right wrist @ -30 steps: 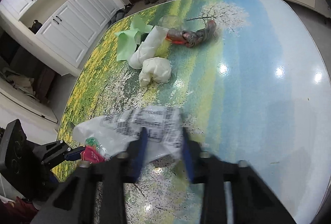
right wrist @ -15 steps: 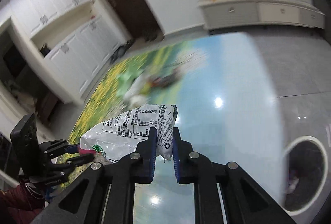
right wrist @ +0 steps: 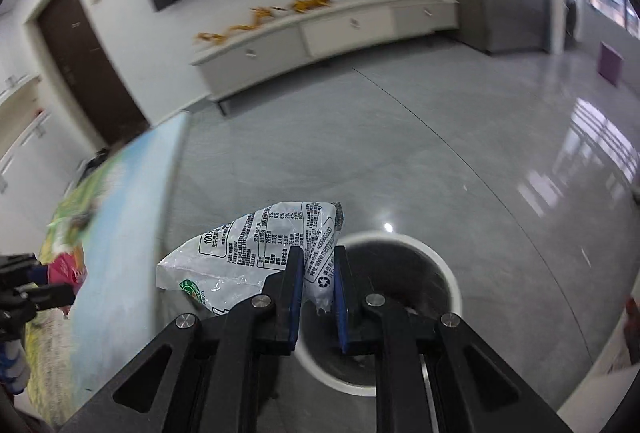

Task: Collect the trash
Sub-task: 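Carry both items over the trash bin and open both tools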

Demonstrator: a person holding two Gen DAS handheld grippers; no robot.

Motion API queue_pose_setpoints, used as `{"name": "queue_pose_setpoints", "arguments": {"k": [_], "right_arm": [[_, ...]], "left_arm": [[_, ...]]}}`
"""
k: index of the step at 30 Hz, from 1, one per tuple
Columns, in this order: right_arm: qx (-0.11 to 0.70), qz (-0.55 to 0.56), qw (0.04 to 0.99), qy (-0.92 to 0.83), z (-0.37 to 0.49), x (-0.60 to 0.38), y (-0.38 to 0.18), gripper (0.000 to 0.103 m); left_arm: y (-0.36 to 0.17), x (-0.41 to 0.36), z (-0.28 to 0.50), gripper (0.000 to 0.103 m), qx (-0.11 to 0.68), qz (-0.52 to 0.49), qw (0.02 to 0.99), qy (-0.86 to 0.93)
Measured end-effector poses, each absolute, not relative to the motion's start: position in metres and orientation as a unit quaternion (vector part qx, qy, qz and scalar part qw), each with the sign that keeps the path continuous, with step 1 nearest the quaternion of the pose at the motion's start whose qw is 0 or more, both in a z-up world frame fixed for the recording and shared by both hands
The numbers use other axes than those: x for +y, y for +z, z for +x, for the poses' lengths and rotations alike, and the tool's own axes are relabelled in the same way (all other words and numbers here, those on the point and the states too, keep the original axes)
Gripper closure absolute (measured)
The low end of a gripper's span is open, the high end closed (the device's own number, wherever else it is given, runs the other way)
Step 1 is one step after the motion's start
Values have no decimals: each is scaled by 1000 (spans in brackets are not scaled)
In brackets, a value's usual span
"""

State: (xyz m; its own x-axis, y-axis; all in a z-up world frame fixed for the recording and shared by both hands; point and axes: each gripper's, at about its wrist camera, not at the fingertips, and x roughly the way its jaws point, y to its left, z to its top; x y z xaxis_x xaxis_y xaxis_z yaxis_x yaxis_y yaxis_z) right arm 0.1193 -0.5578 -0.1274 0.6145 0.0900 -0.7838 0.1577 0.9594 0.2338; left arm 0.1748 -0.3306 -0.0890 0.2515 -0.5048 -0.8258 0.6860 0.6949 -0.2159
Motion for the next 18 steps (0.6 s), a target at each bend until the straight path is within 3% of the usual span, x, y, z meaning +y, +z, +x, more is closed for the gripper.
{"name": "queue_pose_setpoints", "arguments": {"k": [6,7,9,10,13,16,18], "right_arm": [[470,177,862,-65,120,-596,-178,86],[475,183,858,-72,121,-601,-185,80],[481,190,852,-83,123,-607,-196,62],[483,191,850,-89,124,-609,-199,48],[481,195,849,-101,119,-614,-199,44],[467,196,855,-113,115,-615,-189,23],[447,203,863,-116,112,-614,-175,15]], "left_arm": [[-118,-411,206,67,510,89,757,-397],[-122,-421,210,57,515,87,753,-399],[-125,-434,213,48,515,86,754,-400],[-125,-436,213,48,514,84,754,-401],[-119,-435,209,48,498,78,764,-402],[-103,-410,198,48,455,68,795,-396],[-88,-390,192,48,414,54,824,-382]]}}
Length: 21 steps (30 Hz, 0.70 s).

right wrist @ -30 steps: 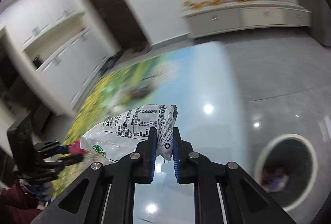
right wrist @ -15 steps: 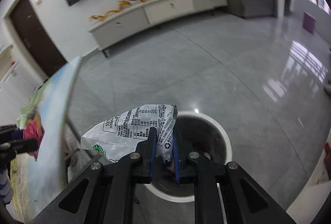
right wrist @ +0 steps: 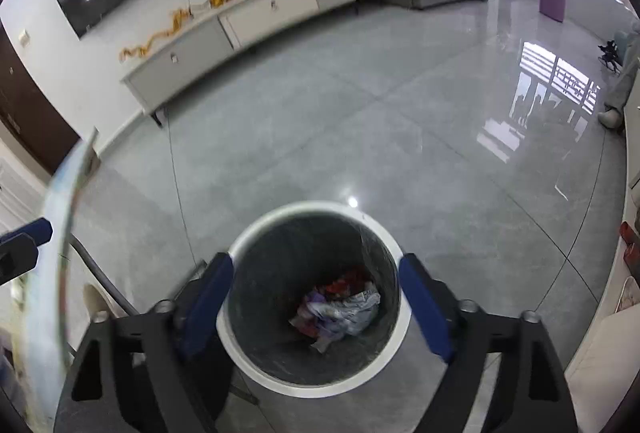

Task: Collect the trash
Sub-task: 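Carry both items over the trash bin and open both tools, then move both open tools back over the table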

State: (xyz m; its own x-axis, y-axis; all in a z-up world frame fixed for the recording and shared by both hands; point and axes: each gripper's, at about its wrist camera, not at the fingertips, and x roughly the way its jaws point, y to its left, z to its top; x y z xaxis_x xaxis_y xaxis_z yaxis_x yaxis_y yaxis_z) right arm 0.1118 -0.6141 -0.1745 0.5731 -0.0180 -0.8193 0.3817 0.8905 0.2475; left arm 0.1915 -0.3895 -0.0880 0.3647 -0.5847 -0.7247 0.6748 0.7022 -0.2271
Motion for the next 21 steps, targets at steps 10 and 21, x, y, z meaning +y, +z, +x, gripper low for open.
{"name": "queue_pose_setpoints", "arguments": {"k": [10,21], "right_arm": [[311,171,935,-17,101,-536,-68,0],[373,86,906,178,156,-381,-66,0]], "left_arm": [[-42,-264,169,48,336,57,889,-304],[-91,-88,206,49,393,14,901,-184]]}}
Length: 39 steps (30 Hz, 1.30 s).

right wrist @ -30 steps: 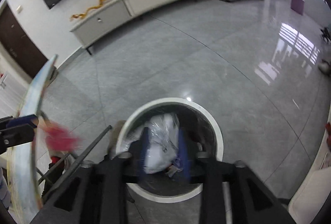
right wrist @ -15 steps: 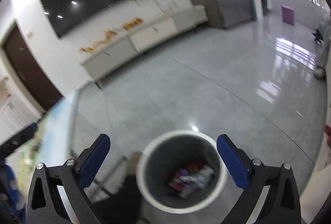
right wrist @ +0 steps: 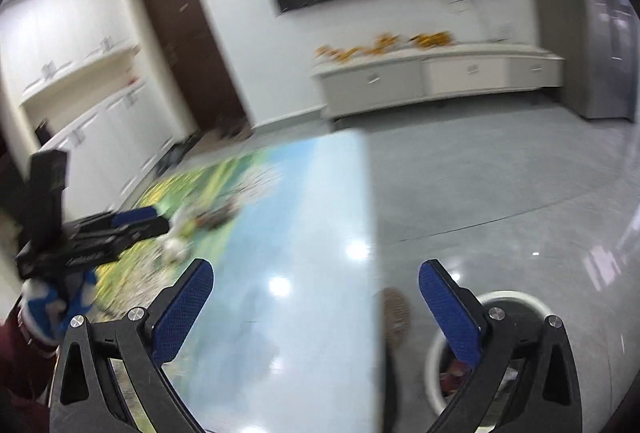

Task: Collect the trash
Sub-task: 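Move both open tools back over the table, then grasp a white tissue with the left tool while the right tool grasps the clear bag with red wrapper, then carry both items over the trash bin and open both tools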

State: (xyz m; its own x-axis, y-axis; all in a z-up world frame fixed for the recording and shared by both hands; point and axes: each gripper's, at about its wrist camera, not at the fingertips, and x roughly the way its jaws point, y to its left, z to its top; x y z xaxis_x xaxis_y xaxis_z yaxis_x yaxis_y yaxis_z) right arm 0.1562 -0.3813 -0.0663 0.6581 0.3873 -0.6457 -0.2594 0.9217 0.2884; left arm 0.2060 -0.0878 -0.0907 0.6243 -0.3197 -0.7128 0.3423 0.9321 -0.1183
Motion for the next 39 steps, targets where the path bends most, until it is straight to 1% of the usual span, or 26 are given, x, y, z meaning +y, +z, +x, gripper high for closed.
{"name": "queue_pose_setpoints", "arguments": {"k": [2,3,5,7,8,9,10,12,13,14,15,21,22,23,24,26,28,29,31,35,39], "right_arm": [[389,70,895,207,169,-352,-75,0],[396,64,890,218,175,-339,-81,0],[411,55,877,245,185,-313,-93,7],[422,43,865,267,195,-291,-100,12],[427,33,860,278,200,-278,-104,13],[431,26,856,285,204,-267,-107,13],[434,18,852,292,205,-256,-109,14],[437,2,848,301,218,-238,-112,17],[438,-6,847,303,224,-230,-115,23],[439,-14,845,305,231,-221,-117,31],[439,-23,844,309,240,-211,-119,34],[432,-75,838,324,275,-168,-130,41],[431,-86,838,324,278,-163,-133,44],[432,-97,836,324,281,-157,-137,52],[435,-104,834,324,284,-153,-142,57],[444,-119,828,320,288,-148,-150,70],[446,-124,827,319,287,-148,-154,74],[447,-124,827,317,285,-150,-153,79],[450,-121,828,312,281,-156,-153,85],[454,-96,833,302,266,-180,-145,89],[442,-43,848,290,240,-219,-125,90]], "left_arm": [[-103,-65,221,49,407,10,897,-170],[-112,-56,231,51,419,5,893,-163],[-126,-42,249,55,437,-2,886,-157],[-139,-31,260,61,452,-9,879,-155],[-146,-27,264,62,458,-11,875,-155],[-151,-24,269,66,463,-12,873,-154],[-157,-20,273,73,468,-14,870,-152],[-161,-14,275,81,463,-17,873,-153],[-161,-10,275,82,462,-24,873,-154],[-162,-7,275,82,460,-29,874,-154],[-162,-4,273,83,456,-29,876,-153],[-152,4,242,84,435,-22,886,-160],[-149,5,238,84,430,-24,887,-163],[-144,5,233,84,426,-26,889,-167],[-141,5,229,84,422,-26,890,-169],[-133,5,222,84,414,-26,893,-172],[-126,6,212,84,407,-25,896,-175],[-121,1,211,84,404,-23,898,-174],[-115,-1,202,84,394,-17,903,-171],[-102,-10,188,84,384,-14,907,-174],[-88,-25,173,84,375,-2,909,-181]]}}
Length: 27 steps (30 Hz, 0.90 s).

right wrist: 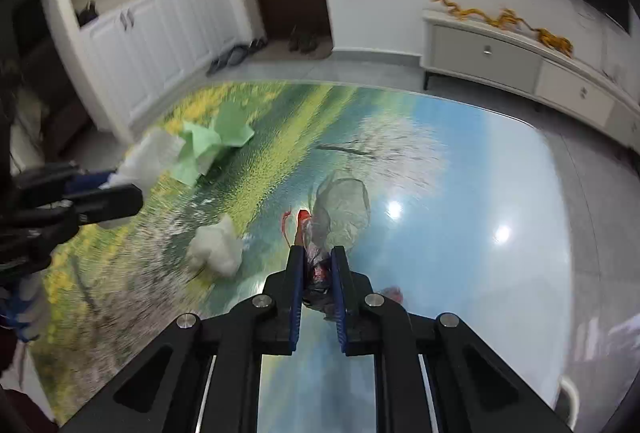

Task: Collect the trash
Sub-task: 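Carry both items over the trash bin and open both tools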

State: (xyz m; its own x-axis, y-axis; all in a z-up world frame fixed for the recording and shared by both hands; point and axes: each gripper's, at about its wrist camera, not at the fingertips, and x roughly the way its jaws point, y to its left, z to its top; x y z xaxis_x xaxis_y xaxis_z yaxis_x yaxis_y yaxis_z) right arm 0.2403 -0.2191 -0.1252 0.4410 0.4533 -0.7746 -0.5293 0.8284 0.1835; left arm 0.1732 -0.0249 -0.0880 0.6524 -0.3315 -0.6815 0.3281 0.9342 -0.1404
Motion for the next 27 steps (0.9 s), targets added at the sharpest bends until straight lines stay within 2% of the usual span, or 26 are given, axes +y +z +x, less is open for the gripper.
{"name": "queue_pose_setpoints", "arguments": {"k": [12,19,27], "right_arm": [[375,60,902,205,142,-359,-69,90],[384,150,906,95,112,-479,-97,90],[409,212,887,28,108,-559,-142,90]], "left_arm": [[-56,-119,137,84,364,52,897,-245],[-58,-216,150,84,381,99,865,-312],[-81,-351,173,83,413,130,815,-385]]}}
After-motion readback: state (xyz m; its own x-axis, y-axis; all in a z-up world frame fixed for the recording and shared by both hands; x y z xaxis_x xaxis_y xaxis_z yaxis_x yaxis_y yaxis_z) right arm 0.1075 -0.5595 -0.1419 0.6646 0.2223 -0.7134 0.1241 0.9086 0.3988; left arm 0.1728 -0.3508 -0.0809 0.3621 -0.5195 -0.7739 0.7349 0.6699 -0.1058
